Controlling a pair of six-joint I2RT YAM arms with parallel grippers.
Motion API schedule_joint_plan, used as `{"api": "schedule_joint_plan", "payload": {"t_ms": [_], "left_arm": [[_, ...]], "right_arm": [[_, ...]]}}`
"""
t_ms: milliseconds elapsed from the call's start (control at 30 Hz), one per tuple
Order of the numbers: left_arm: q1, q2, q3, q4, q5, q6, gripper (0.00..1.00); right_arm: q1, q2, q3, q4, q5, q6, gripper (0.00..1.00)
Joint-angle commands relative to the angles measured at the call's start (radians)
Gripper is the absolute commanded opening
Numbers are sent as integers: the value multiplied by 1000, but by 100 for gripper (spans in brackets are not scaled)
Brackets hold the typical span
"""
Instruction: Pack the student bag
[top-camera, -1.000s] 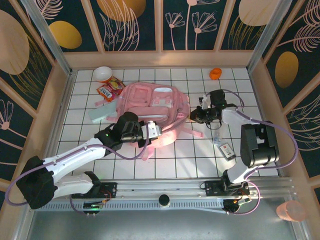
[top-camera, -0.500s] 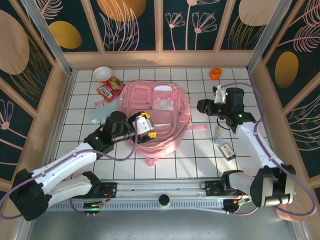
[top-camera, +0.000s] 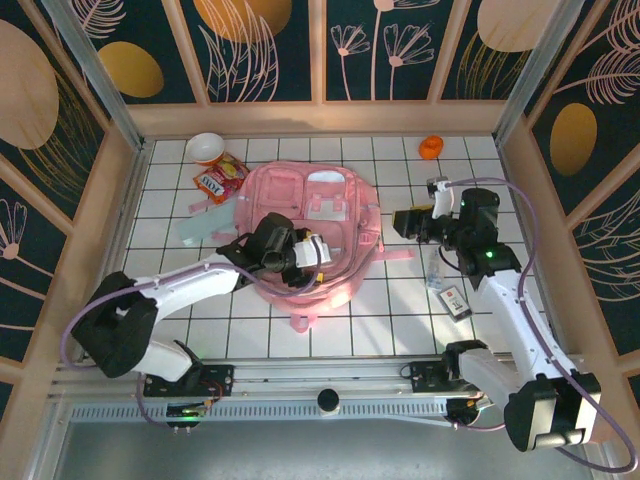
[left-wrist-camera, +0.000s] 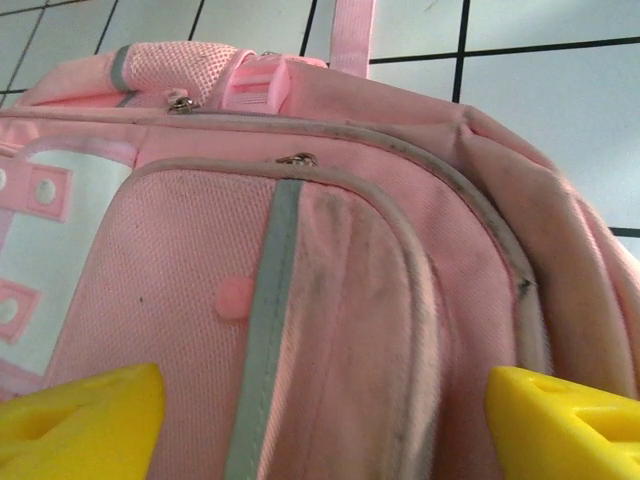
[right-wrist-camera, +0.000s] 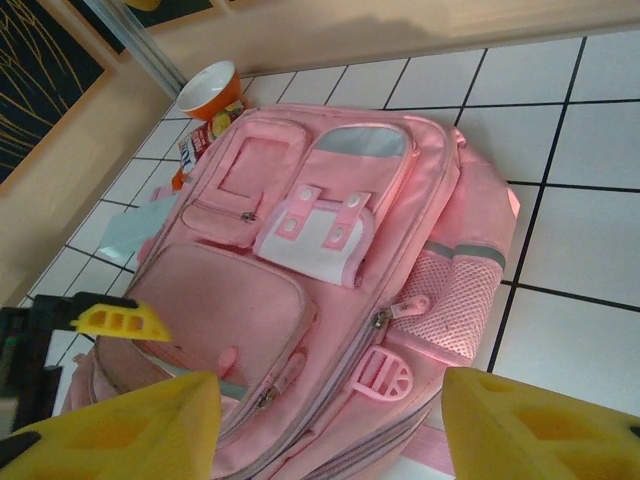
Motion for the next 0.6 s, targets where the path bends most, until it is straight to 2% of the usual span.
{"api": "schedule_joint_plan", "payload": {"t_ms": [0, 67, 100, 167, 267, 400, 433, 567], "left_arm": [[4, 63, 48, 50, 17, 22, 81], [3, 91, 58, 52, 12, 22, 72], [3, 100, 62, 51, 13, 23, 62], [3, 96, 66, 53, 19, 13, 31], [7, 42, 53, 68, 44, -14, 1], [52, -87, 18, 122, 135, -94, 0], [66, -122, 7, 144, 161, -116, 0], [105, -212, -9, 178, 241, -153, 0]], "right_arm": [[6, -35, -20, 31, -15, -7, 60], [5, -46, -22, 33, -11, -8, 61], [5, -50, -21, 32, -8, -10, 61], [5, -60, -20, 32, 0, -17, 61], [1, -73, -17, 47, 16, -11, 63], [-5, -80, -37, 121, 88, 6, 61], [-6, -74, -44, 131, 83, -13, 63], [-7, -6, -57, 137, -54, -187, 62]]}}
